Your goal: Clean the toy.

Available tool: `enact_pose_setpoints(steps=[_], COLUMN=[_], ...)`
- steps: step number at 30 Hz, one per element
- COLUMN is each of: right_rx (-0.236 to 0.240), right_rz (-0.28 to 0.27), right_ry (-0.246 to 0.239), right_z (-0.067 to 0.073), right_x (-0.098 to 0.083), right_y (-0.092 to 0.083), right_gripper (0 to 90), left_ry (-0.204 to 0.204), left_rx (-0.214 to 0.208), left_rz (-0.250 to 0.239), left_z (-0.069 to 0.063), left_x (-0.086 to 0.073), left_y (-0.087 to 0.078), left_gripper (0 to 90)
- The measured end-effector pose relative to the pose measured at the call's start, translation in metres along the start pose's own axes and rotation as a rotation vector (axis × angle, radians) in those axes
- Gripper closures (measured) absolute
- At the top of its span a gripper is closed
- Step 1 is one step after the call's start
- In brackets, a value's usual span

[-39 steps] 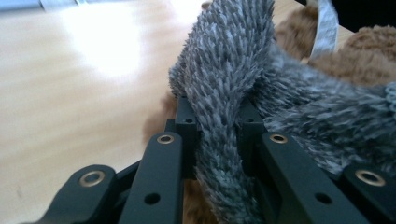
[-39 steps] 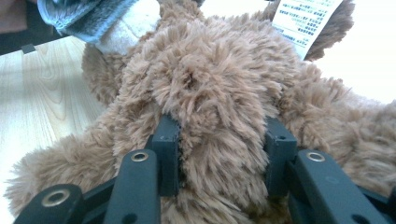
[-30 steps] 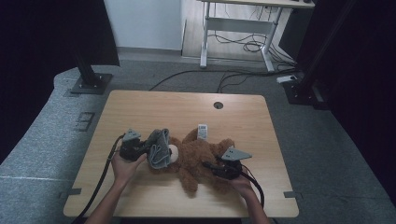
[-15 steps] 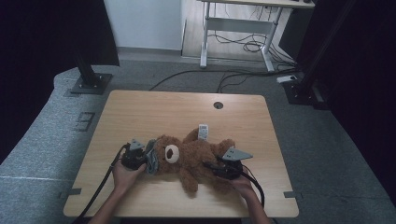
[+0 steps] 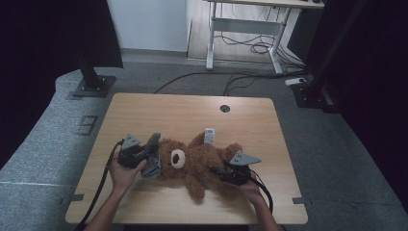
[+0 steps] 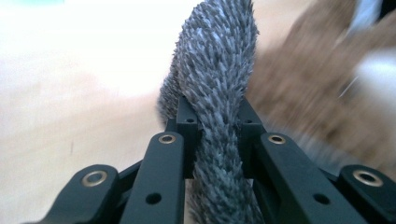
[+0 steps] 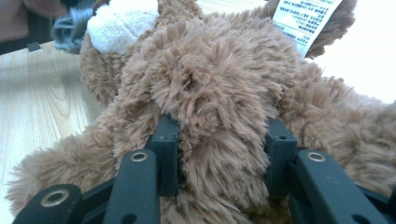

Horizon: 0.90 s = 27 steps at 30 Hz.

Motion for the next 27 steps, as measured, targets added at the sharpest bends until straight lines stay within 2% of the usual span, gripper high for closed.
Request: enact_pose_setpoints(steps=[2, 4, 5, 6, 9, 12, 14, 17, 19, 21, 23, 27], right_rx=[-0.001, 0.0, 0.0, 0.0, 0.0, -0.001, 0.001, -0.005, -0.023, -0.04, -0.055, -0.098], right_rz=[0.0, -0.001, -0.001, -0.001, -0.002, -0.001, -0.003, -0.008, -0.014, -0.004, 0.009, 0.032], right_ry=[-0.001, -0.001, 0.0, 0.0, 0.002, 0.002, 0.002, 0.002, 0.006, 0.007, 0.043, 0.13], right_z=[0.0, 0.0, 0.0, 0.0, 0.0, 0.0, 0.0, 0.002, 0.004, 0.006, 0.007, 0.006], right_x=[0.0, 0.0, 0.0, 0.0, 0.0, 0.0, 0.0, 0.0, 0.001, 0.003, 0.005, 0.005], right_y=[0.0, 0.0, 0.0, 0.0, 0.0, 0.0, 0.0, 0.001, 0.001, -0.001, -0.004, -0.013], right_gripper=[57.9, 57.9, 57.9, 57.9, 57.8, 57.7, 57.1, 52.0, 45.5, 35.9, 25.8, 16.5], left_ry=[0.017, 0.052, 0.052, 0.088, 0.126, 0.137, 0.129, 0.116, 0.17, 0.206, 0.216, 0.234], left_rx=[-0.024, -0.047, -0.047, -0.053, -0.079, -0.082, -0.104, -0.104, -0.062, -0.035, -0.024, -0.013], left_rz=[-0.017, -0.014, -0.014, 0.013, 0.08, 0.098, 0.154, 0.155, 0.14, 0.129, 0.117, 0.095], left_z=[-0.007, -0.019, -0.019, -0.031, -0.045, -0.05, -0.049, -0.047, -0.056, -0.063, -0.066, -0.069], left_x=[0.015, 0.032, 0.032, 0.041, 0.046, 0.045, 0.04, 0.035, 0.025, 0.02, 0.015, 0.009], left_y=[0.002, 0.01, 0.01, 0.021, 0.041, 0.05, 0.06, 0.062, 0.061, 0.058, 0.055, 0.049], left_gripper=[77.3, 77.2, 77.2, 77.1, 76.7, 76.5, 76.0, 76.2, 76.4, 77.0, 77.3, 77.4])
Point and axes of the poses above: each handheld gripper's, and its own axes: y roughly forward along the jaws, x roughly out of its top, z roughly to its left, the point moved 2 cm from there along y, roughly forward along the jaws, and after that the axes turned 3 degrees about -x, right-handed, at the moved point
